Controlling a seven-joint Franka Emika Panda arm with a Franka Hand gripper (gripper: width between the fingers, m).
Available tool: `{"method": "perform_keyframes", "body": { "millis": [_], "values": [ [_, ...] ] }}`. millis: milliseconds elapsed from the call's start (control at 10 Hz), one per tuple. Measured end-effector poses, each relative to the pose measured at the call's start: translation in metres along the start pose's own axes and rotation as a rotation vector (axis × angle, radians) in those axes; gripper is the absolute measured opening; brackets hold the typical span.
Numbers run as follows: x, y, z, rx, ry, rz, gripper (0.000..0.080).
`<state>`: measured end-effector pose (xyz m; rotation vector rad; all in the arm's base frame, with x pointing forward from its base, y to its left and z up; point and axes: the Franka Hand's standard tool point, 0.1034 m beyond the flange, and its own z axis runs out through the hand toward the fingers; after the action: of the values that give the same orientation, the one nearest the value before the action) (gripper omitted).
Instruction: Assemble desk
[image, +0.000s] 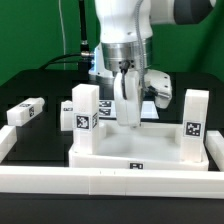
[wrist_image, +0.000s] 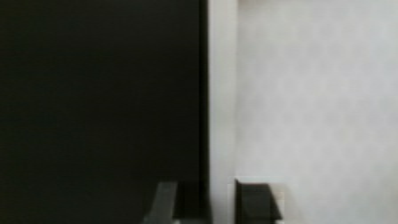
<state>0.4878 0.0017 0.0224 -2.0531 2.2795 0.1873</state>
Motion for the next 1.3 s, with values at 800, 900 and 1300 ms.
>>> {"method": "perform_keyframes", "body": {
  "millis": [800,900,1300],
  "values": [
    [0.022,-0.003,-0.003,-0.005,0.026,-0.482,0.0061],
    [0.029,-0.002,-0.002,-0.012,0.027,-0.578,0.0061],
    [0.044,-0.003,-0.004,-0.02,0.042,-0.84,0.006]
  ]
}}
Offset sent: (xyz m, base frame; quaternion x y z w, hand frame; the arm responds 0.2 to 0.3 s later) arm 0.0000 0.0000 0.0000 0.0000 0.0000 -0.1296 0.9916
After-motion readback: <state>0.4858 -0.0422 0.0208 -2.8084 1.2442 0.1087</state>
